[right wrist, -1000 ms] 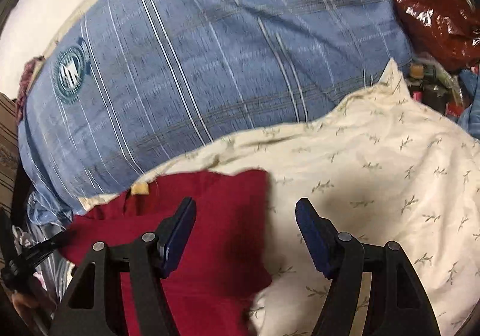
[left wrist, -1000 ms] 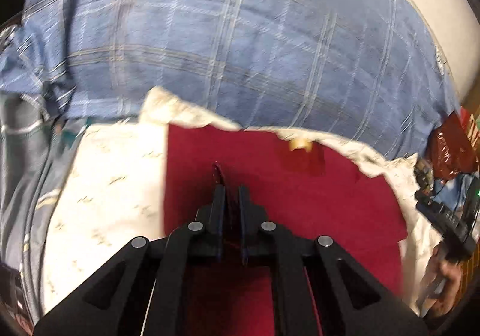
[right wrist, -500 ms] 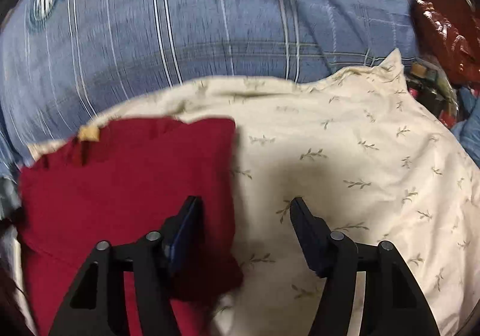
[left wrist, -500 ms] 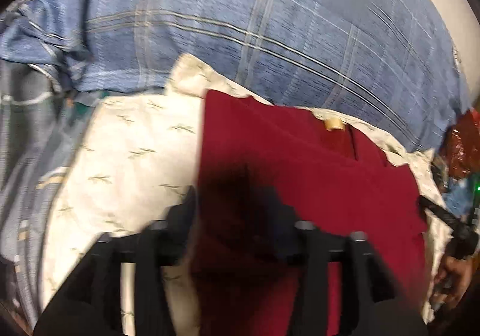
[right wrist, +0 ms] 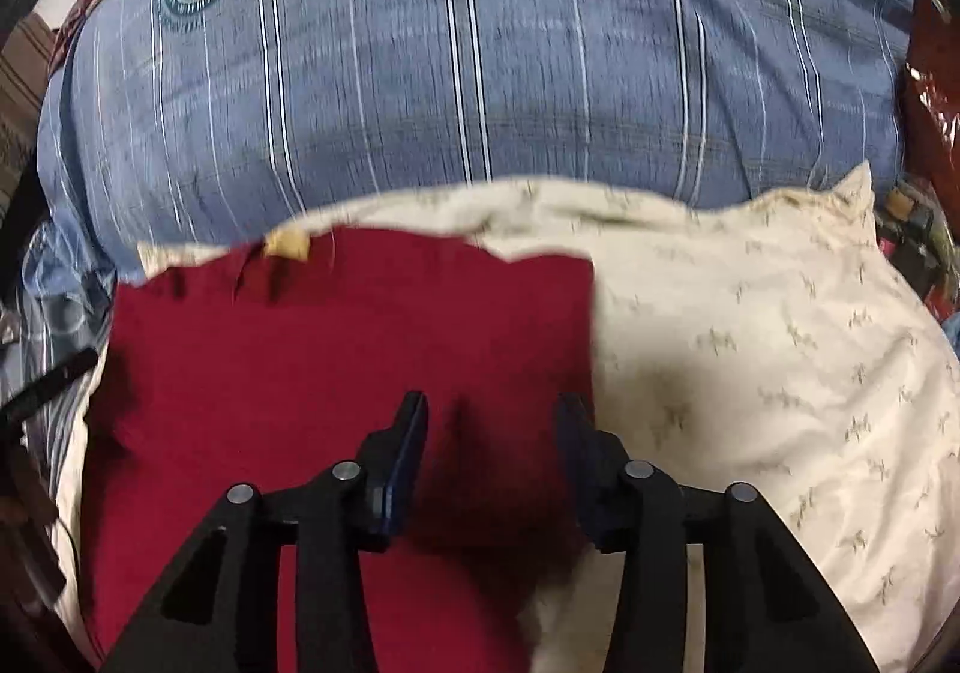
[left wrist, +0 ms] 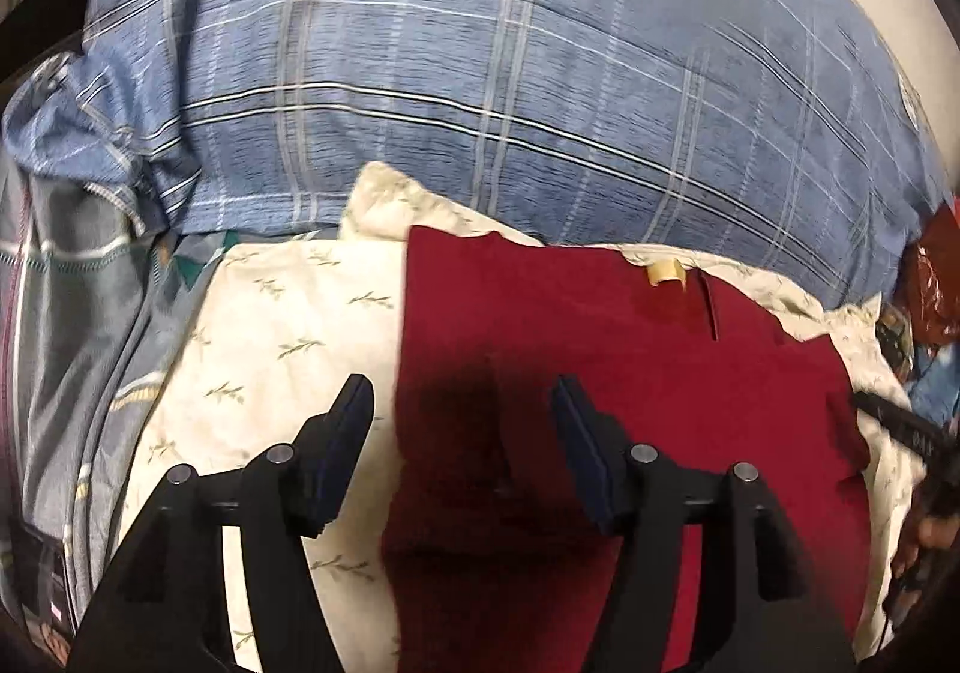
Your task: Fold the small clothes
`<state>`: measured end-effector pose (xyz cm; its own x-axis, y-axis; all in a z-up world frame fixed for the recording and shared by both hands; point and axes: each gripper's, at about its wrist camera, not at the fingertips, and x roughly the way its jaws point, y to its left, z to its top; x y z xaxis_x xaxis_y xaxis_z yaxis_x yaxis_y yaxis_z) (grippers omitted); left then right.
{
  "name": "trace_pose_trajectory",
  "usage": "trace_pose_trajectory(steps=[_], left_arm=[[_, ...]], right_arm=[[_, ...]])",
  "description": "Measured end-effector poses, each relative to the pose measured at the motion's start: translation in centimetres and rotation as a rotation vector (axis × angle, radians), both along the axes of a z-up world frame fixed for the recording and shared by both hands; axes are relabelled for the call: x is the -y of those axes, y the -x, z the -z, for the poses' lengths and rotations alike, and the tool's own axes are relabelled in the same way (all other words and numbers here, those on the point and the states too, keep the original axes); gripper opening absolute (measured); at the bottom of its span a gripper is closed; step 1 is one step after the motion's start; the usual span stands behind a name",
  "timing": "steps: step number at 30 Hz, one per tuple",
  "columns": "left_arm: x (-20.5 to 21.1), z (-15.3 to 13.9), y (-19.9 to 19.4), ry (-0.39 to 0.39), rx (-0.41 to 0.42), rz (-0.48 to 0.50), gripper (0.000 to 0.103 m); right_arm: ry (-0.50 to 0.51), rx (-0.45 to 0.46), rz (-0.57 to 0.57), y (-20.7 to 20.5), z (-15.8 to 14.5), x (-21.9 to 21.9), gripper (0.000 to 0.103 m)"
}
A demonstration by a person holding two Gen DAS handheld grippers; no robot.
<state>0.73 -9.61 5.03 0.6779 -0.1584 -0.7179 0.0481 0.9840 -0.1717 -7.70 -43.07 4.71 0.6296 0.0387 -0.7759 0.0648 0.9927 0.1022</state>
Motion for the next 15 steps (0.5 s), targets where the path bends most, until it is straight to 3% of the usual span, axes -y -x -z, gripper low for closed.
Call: trace_pose_trajectory(steps=[3,7,15], left_arm=[[1.1,1.4,-1.0,-0.056,-0.039,0.016,0.06],[2.0,3.0,-1.9,-0.134,-0.073,0.022,0.063],[1.7,3.1,-1.7,-0.125,-0.073,0.005,0.069]], right_arm=[[-0.019,0.027,0.023,-2.7,0.6,0.0,0.047],[-0.029,-0.048,0.052,-5.1,3.8,0.9,0.044],[-0.015,-0.031,0.023,-3.0,0.9,0.5,0.048]])
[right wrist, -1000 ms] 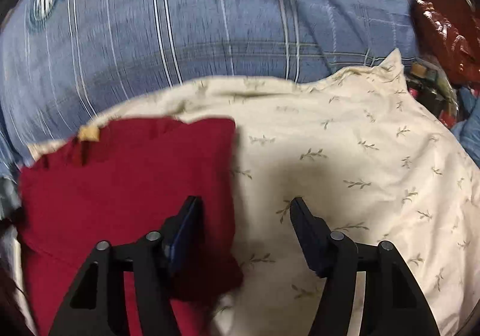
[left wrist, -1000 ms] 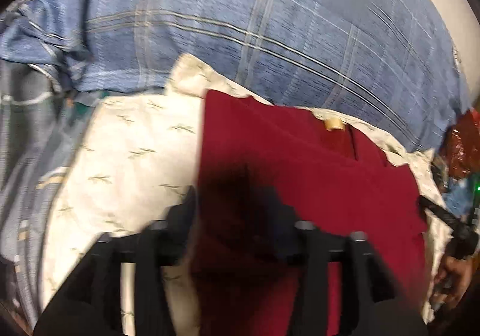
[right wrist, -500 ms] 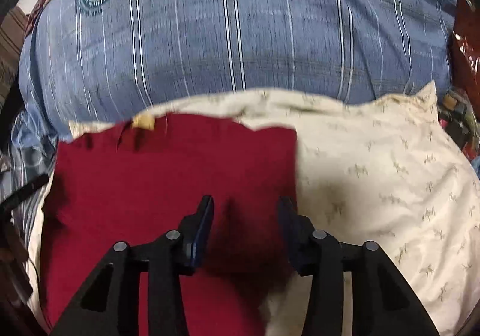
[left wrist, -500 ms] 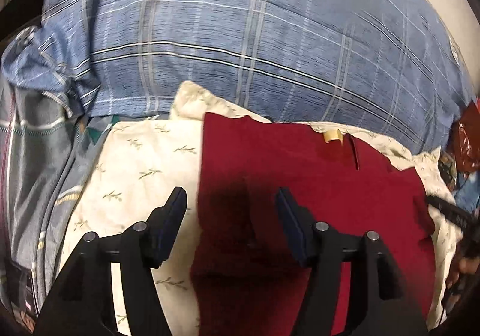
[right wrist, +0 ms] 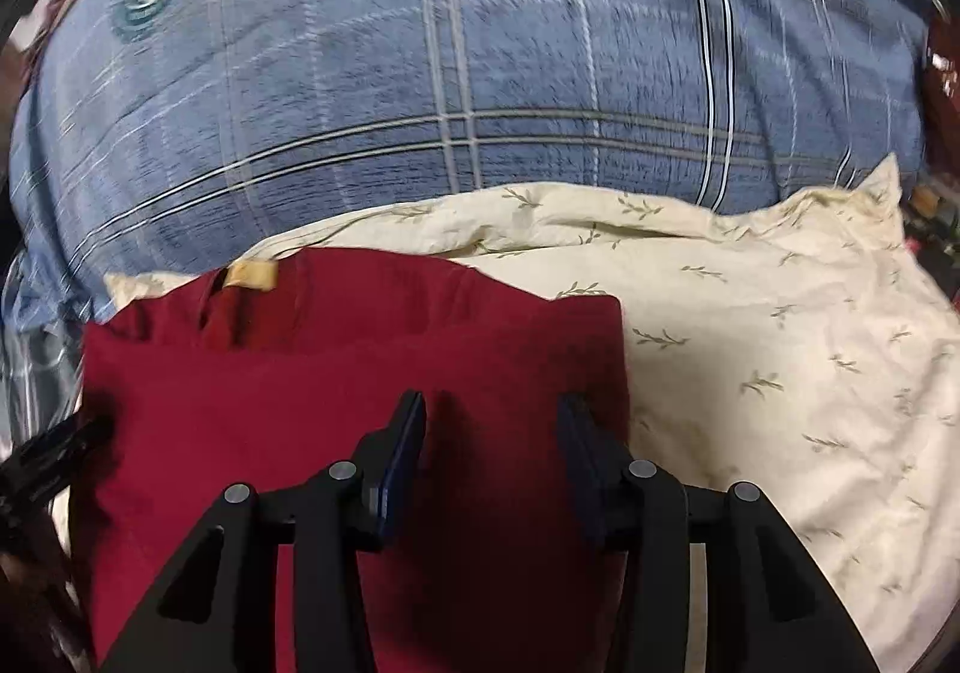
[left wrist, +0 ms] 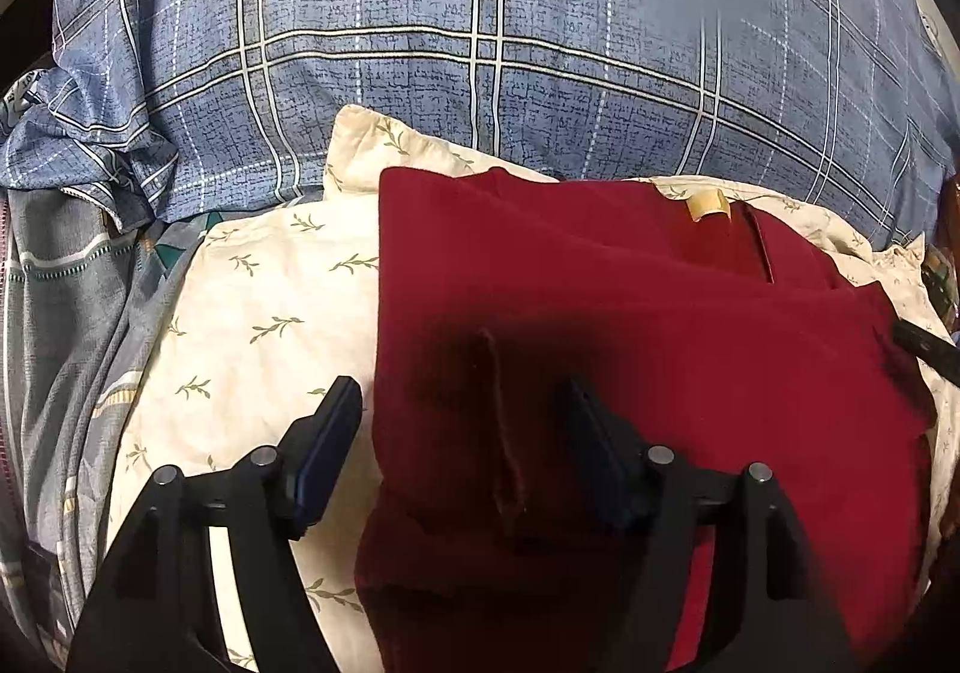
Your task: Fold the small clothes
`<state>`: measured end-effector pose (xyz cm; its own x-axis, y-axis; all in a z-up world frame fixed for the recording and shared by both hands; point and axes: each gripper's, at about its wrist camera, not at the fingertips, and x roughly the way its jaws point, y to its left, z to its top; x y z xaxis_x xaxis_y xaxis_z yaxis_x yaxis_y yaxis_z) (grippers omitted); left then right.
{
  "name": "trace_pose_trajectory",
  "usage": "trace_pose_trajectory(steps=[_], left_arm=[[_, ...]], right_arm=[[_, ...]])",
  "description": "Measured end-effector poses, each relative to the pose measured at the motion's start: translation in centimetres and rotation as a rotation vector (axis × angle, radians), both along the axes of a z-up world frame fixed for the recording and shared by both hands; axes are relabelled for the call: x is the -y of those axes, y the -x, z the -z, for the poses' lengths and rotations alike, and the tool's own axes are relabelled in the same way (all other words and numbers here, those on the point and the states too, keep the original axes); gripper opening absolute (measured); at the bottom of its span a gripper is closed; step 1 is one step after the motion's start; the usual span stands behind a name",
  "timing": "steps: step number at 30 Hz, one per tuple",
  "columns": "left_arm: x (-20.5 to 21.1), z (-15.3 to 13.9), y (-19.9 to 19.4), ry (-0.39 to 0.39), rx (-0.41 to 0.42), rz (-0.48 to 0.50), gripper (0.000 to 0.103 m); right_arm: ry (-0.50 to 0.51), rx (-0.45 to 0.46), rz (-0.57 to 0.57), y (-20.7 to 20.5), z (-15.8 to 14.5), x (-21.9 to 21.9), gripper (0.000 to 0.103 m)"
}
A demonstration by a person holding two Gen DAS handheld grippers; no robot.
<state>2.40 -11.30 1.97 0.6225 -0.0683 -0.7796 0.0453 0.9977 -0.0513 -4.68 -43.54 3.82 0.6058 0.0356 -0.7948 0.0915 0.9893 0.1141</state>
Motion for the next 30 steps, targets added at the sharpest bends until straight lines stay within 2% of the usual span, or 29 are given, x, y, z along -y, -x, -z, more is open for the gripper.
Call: trace_pose_trajectory(steps=[3,6,7,9,11,15,20,24,30], left_arm=[[0.3,0.0,0.3,-0.018,0.008,-0.001,0.069],[0.6,0.0,0.4,-0.031,0.017,0.0,0.069],[0.6,0.0,0.4,-0.035,0.019,-0.002,0.069],[0.6,0.0,0.5,-0.033,0.022,-0.005,0.069],[0.5,-0.2,0.7,-0.029,0.027,-0.011,0.069],[0.6,-0.9,2.3,-0.029,0.04,-0.017,0.069],[0.5,-1.7,3.9,-0.026,0.054,-0.013,0.069],[0.0,-2.1,4.0,0.012,0.052,-0.009,0.069],[-0.1,-1.7,2.9,0.061,0.013,0.015,0.069]], right_arm=[[0.057,0.002,-0.028,2.4,-1.2,-0.7,0.055],[0.13,-0.068,-0.048,3.0,0.0,-1.2,0.055],[0.142,-0.088,-0.047,2.6,0.8,-0.9,0.059],[0.109,-0.112,-0.028,2.0,1.8,0.2,0.068],[0.027,-0.121,0.012,2.1,1.5,1.2,0.069],[0.06,-0.062,0.039,3.8,-0.2,0.8,0.07],[-0.005,-0.048,0.036,4.9,-0.5,0.4,0.072],[-0.078,0.023,0.048,5.6,-1.6,0.6,0.072],[-0.003,0.022,0.042,4.0,-0.6,-0.2,0.072]])
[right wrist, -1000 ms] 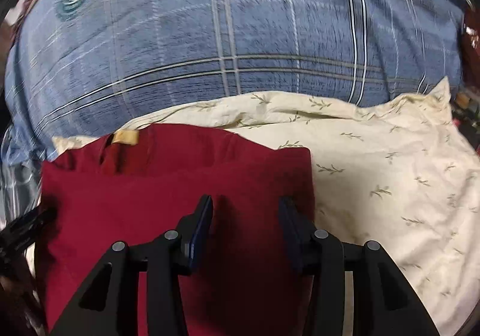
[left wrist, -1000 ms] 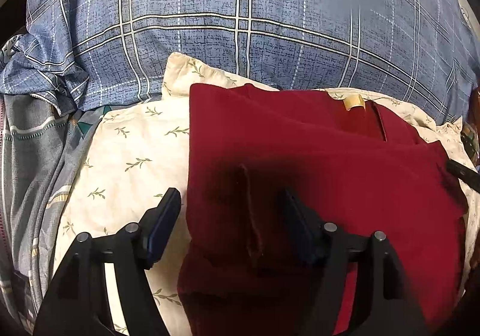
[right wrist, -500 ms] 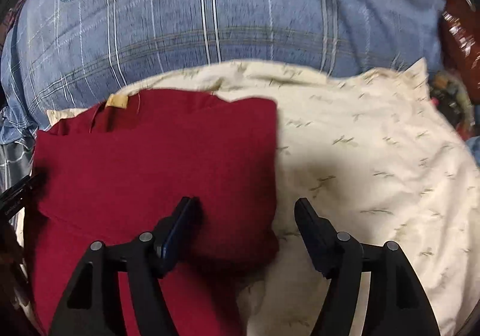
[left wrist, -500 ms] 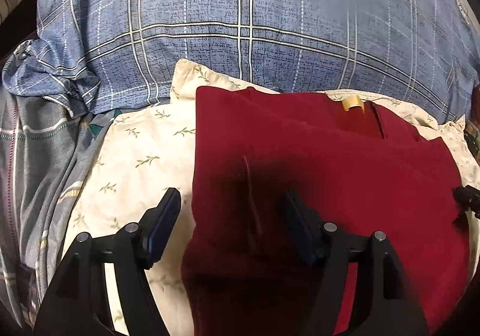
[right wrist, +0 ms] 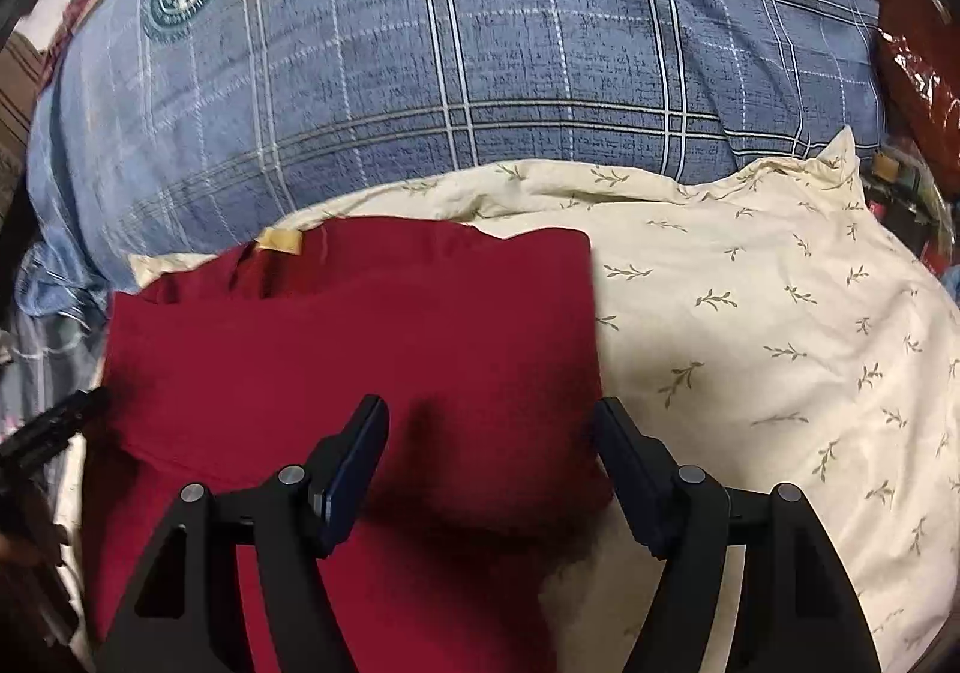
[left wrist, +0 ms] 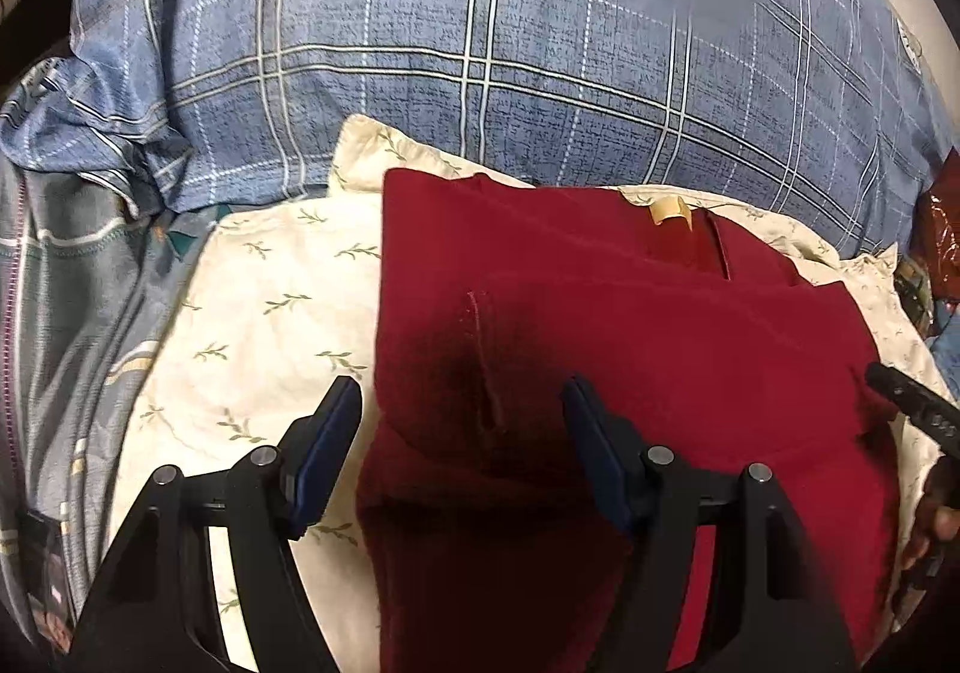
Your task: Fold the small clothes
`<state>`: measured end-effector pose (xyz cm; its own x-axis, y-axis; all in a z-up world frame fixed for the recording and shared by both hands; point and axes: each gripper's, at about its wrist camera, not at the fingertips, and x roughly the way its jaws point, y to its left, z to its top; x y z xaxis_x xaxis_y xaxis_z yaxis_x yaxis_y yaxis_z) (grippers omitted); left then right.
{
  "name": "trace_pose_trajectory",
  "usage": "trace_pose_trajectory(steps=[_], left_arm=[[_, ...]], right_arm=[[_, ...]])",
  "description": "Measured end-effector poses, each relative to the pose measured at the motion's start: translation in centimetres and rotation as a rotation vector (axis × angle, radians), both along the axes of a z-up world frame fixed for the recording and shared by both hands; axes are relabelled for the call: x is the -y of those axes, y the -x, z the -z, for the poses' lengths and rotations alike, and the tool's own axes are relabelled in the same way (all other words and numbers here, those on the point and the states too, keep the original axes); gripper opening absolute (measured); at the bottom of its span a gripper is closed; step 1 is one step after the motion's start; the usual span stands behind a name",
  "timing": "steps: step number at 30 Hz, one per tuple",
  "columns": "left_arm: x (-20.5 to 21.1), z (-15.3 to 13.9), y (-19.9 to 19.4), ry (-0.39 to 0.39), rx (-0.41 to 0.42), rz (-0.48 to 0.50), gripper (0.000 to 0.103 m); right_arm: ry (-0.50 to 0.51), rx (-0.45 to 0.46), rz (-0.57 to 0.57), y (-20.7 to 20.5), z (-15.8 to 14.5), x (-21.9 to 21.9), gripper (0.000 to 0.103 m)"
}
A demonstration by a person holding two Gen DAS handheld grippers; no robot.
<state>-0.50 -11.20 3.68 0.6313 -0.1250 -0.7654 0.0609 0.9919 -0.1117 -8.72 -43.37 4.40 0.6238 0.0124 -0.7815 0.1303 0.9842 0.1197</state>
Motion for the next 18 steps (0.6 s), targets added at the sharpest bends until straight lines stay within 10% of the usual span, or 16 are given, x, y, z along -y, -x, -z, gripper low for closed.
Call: trace_pose_trajectory(steps=[18], left_arm=[[1.1,0.7,-0.1,-0.08,0.004,0.007,0.069]], right_arm=[[0.074,0.004,-0.017,-0.3,-0.2,-0.6,0.076]])
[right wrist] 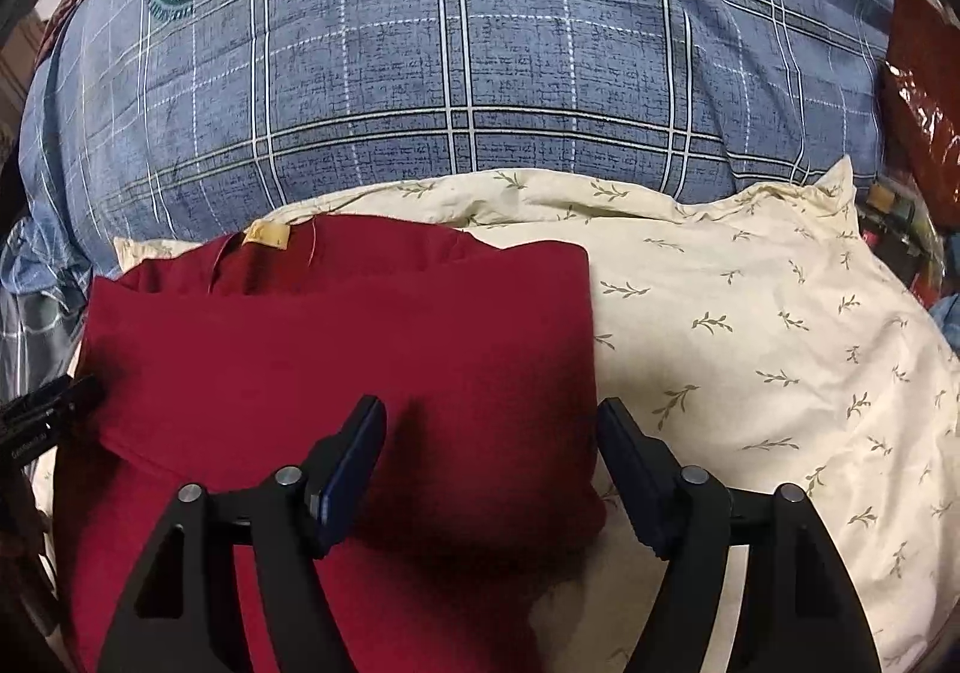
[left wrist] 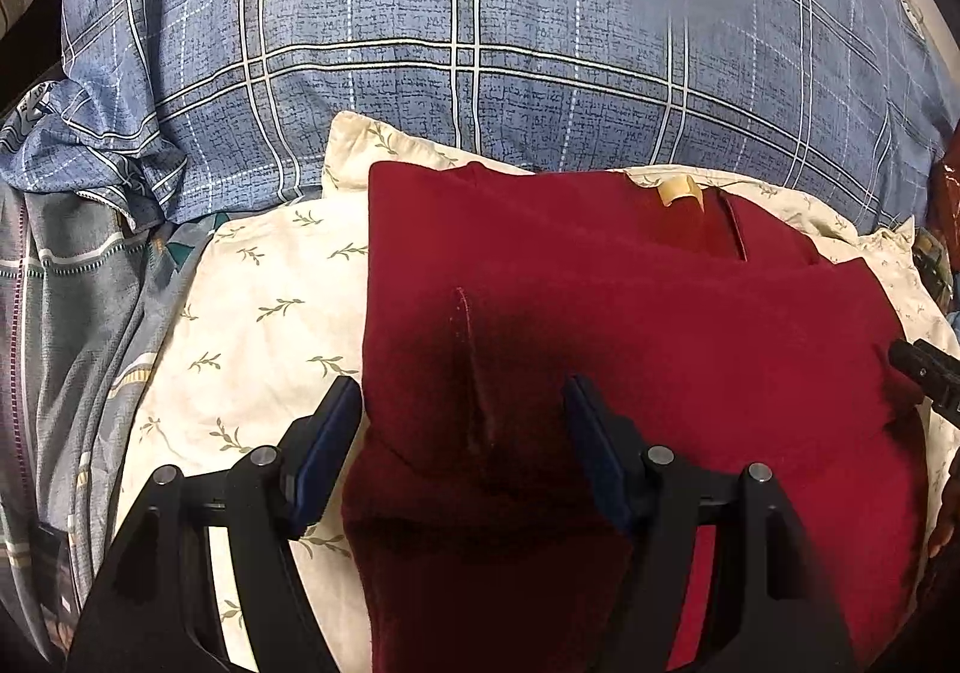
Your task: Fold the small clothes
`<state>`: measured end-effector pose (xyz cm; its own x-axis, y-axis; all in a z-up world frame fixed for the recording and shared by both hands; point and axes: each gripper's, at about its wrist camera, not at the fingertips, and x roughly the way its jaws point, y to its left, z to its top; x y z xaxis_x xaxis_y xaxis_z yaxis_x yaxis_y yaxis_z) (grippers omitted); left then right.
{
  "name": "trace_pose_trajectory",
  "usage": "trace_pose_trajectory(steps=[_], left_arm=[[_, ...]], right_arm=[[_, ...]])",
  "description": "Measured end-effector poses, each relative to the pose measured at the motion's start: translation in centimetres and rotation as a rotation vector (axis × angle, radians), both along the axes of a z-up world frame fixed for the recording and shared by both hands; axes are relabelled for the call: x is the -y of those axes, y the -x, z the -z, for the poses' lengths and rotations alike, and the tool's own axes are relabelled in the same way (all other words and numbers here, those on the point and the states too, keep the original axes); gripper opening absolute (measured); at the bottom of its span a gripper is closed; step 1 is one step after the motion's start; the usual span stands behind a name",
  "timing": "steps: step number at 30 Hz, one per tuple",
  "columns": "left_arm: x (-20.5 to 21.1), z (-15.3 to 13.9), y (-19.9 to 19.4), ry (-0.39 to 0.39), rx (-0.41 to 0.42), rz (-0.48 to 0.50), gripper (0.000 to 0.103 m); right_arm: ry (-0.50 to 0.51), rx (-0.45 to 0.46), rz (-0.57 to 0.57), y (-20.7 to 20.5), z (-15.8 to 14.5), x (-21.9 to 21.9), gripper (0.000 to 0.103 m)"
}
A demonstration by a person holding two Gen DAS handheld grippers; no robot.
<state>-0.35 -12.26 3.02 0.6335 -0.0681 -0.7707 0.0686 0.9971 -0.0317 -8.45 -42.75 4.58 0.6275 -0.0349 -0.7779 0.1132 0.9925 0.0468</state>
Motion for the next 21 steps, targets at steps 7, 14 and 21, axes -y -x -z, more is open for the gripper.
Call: trace_pose_trajectory(steps=[7,14,21], left_arm=[[0.1,0.1,0.0,-0.013,0.001,0.0,0.07],[-0.1,0.3,-0.1,0.001,-0.005,-0.007,0.071],[-0.1,0.3,0.0,0.002,-0.008,-0.006,0.071]], right_arm=[[0.013,-0.042,0.04,-0.2,0.9,0.7,0.076],[-0.075,-0.075,0.035,-0.3,1.8,1.3,0.069],[-0.009,-0.02,0.018,0.7,-0.1,0.8,0.013]])
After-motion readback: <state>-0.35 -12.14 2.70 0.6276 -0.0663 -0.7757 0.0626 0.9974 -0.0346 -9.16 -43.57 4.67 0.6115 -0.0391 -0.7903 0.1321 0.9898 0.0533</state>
